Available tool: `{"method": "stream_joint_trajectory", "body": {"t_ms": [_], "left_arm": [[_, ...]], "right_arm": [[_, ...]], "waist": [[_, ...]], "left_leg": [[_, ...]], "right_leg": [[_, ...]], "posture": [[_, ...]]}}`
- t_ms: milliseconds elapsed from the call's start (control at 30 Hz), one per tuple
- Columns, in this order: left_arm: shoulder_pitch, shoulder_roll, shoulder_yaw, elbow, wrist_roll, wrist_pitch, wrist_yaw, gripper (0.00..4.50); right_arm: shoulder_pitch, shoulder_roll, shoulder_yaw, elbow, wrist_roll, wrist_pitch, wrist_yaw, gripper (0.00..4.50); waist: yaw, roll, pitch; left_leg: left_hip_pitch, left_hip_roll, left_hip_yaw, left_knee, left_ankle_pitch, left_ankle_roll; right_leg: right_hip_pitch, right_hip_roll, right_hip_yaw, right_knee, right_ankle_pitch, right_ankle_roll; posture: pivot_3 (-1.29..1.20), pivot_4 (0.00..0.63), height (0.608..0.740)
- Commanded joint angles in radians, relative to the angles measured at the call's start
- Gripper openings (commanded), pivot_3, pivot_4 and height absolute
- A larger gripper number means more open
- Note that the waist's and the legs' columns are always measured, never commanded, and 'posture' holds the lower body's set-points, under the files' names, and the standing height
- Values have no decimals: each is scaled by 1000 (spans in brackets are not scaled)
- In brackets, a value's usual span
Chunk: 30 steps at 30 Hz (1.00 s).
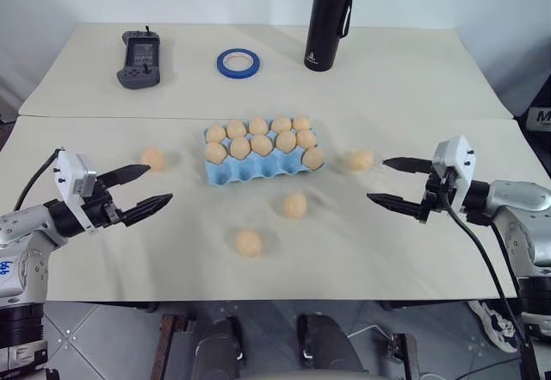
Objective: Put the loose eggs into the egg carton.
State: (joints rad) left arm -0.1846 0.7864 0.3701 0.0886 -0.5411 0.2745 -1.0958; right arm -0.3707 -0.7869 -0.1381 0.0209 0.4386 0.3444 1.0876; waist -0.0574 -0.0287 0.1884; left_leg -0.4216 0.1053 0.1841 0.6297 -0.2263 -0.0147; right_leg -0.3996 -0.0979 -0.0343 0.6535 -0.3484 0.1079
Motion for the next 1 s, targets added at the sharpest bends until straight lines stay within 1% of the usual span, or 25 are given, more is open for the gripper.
{"method": "stream_joint_trajectory", "body": {"t_ms": [33, 267, 400, 533, 600, 667, 733, 900, 1000], "left_arm": [[-11, 20, 1, 22, 9, -71, -61, 4456], [-39, 7, -7, 131, 13, -194, -174, 4456], [-50, -11, -9, 165, -9, -221, -223, 4456], [-69, -30, -12, 181, -21, -225, -251, 4456], [-81, -30, -13, 192, -19, -227, -268, 4456], [-89, -27, -11, 202, -19, -227, -282, 4456], [-90, -24, -9, 205, -22, -219, -292, 4456], [-81, -17, 16, 189, -47, -209, -307, 4456], [-55, -15, 35, 164, -66, -203, -308, 4456]], "right_arm": [[23, -13, -48, -64, 21, 34, -39, 4500], [166, -16, -197, -215, 120, 155, -129, 4500], [244, -23, -241, -271, 136, 176, -138, 4500], [266, -19, -260, -292, 150, 184, -156, 4500], [233, 13, -244, -269, 130, 163, -201, 4500], [158, 69, -219, -210, 103, 136, -280, 4500], [86, 114, -196, -146, 82, 120, -325, 4500], [-84, 211, -95, 70, -26, 30, -397, 4500], [-166, 262, -51, 198, -75, -30, -410, 4500]], "waist": [[0, 0, 0], [5, 0, 0], [4, 0, 0], [0, 0, 0], [-1, 0, 0], [-5, 0, 0], [-8, 0, 0], [-12, 0, 0], [-20, 0, 0]], "left_leg": [[0, 0, 0, 0, 0, 0], [-1, 0, 0, 0, -1, 0], [0, 0, 0, 0, -1, 1], [0, 0, 0, 0, -1, 2], [0, 0, 0, 1, 0, 2], [0, 0, 0, 1, 0, 2], [0, 0, 0, 1, 0, 1], [0, 0, 0, 1, 2, 3], [-1, 0, 1, 0, 2, 3]], "right_leg": [[0, 0, 0, 0, 0, 0], [0, -1, -1, -1, 0, 0], [0, -1, -1, -1, 0, 0], [1, -1, -1, -1, 0, 0], [1, 0, -1, 0, 0, 0], [1, 0, -1, 0, 0, -1], [1, 0, -1, 0, 2, -2], [0, -1, -2, 0, 3, -2], [-2, -1, -2, 1, 3, -1]], "posture": [[0, 150, 740], [0, 150, 740], [0, 150, 740], [0, 150, 740], [0, 150, 740], [0, 150, 740], [0, 150, 740], [0, 150, 740], [0, 150, 740]]}}
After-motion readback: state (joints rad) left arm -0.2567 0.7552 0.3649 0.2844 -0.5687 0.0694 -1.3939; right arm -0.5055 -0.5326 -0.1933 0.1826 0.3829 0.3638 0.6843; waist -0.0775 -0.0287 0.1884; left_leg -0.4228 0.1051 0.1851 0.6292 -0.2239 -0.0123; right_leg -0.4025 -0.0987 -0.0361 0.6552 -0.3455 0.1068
